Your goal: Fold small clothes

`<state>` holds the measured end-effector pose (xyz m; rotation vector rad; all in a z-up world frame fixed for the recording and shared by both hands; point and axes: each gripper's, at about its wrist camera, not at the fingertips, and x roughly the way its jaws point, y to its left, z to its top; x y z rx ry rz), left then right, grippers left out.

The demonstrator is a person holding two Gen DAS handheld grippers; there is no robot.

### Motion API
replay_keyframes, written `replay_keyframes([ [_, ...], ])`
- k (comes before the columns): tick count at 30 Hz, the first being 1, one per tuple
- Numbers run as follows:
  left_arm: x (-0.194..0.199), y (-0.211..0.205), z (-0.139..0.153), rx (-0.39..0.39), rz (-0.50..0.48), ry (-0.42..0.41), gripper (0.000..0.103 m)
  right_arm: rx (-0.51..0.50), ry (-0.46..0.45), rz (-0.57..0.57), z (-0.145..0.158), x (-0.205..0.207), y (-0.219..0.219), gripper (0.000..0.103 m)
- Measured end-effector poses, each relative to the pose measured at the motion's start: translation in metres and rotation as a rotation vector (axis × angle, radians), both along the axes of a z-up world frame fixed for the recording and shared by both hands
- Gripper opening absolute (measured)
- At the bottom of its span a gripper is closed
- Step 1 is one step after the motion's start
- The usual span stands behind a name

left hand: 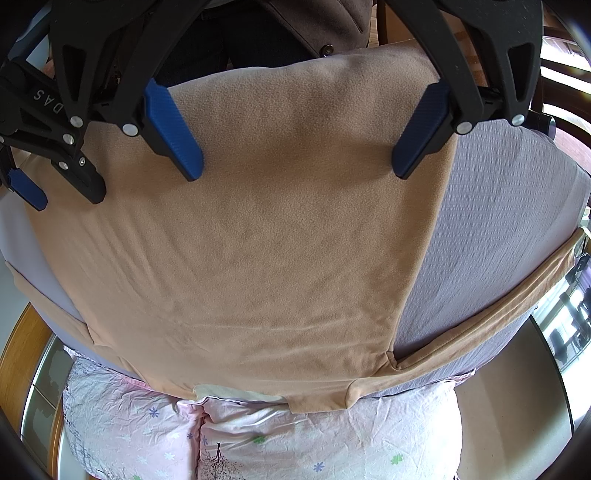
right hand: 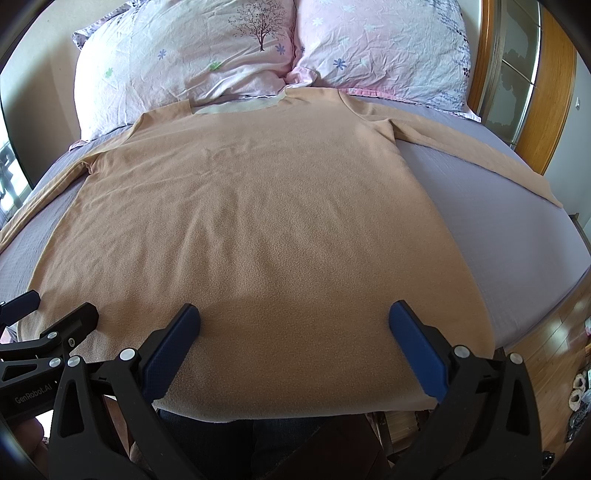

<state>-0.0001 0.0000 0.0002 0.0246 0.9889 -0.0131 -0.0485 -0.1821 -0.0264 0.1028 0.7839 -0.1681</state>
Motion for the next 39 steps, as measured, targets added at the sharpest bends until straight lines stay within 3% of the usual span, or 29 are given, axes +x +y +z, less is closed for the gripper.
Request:
replay_keyframes([
  [12,0.000,0.000,0.000,0.000,0.000,0.000,0.101,-0.002,-0.012,0.000,0.001,-0.002,0.001,0.102],
  [19,-0.001,0.000,-0.001,0.005,-0.037,-0.033,0.101,0.005,-0.150,0.128,0.001,-0.006,-0.019,0.102],
  [21,0.005,0.001,0.002,-0.002,-0.064,-0.028,0.101,0.046,-0.176,0.078,0.016,-0.001,-0.049,0.102],
  [24,0.018,0.011,0.004,-0.032,-0.066,-0.047,0.101,0.161,-0.260,-0.097,0.048,0.009,-0.132,0.102],
  [25,0.023,0.016,0.005,-0.052,-0.064,-0.062,0.101,0.217,-0.266,-0.208,0.058,0.017,-0.178,0.101],
  [28,0.038,0.037,0.013,-0.149,-0.059,-0.116,0.101,0.342,-0.233,-0.413,0.059,0.034,-0.265,0.074],
  [31,0.048,0.056,0.019,-0.219,-0.037,-0.167,0.101,0.494,-0.203,-0.612,0.044,0.042,-0.344,0.057],
  [34,0.057,0.077,0.026,-0.245,0.018,-0.198,0.101,0.601,-0.188,-0.763,0.027,0.044,-0.393,0.053],
  [39,0.065,0.115,0.035,-0.301,0.097,-0.249,0.101,0.667,-0.218,-0.841,0.012,0.051,-0.422,0.036],
])
